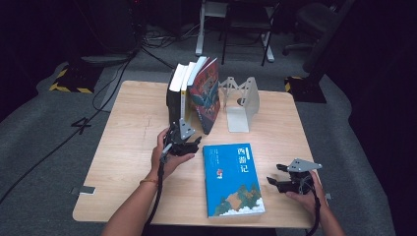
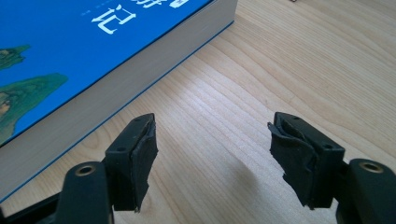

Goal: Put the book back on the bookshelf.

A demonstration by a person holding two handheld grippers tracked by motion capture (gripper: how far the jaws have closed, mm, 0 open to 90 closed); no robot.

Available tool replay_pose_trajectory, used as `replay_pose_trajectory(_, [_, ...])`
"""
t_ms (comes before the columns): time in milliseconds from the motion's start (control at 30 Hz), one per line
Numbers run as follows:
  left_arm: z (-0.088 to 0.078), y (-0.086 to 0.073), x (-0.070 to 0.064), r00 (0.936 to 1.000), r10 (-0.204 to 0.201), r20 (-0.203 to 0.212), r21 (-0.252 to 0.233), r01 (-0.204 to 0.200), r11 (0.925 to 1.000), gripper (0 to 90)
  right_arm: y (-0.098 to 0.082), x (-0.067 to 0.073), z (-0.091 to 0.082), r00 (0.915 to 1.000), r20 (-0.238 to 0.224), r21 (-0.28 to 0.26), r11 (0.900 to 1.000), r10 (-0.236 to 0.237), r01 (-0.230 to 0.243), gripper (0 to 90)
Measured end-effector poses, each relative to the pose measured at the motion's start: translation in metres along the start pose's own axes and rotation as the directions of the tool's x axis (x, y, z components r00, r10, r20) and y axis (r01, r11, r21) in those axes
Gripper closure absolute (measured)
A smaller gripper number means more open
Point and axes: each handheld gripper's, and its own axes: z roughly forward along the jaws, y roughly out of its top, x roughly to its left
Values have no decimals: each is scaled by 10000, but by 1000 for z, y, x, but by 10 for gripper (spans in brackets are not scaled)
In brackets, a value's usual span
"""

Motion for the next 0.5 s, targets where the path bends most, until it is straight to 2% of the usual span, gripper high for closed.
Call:
replay_pose_trajectory(67, [-5, -5, -2, 9994, 101, 321, 82, -104, 9999, 320, 0, 1, 0, 10000, -61, -9, 10000, -12, 12, 322])
replay_pose_trajectory(233, [-12, -20, -9, 9962, 368, 795, 627, -419, 9972, 296, 1, 4, 1, 9998, -154, 88, 9999, -143, 144, 320])
replay_pose_trajectory(500, [-20, -40, -14, 9910, 553, 1220, 884, -663, 9939, 288, 3, 10, 3, 9986, -311, 223, 9988, -438, 445, 319])
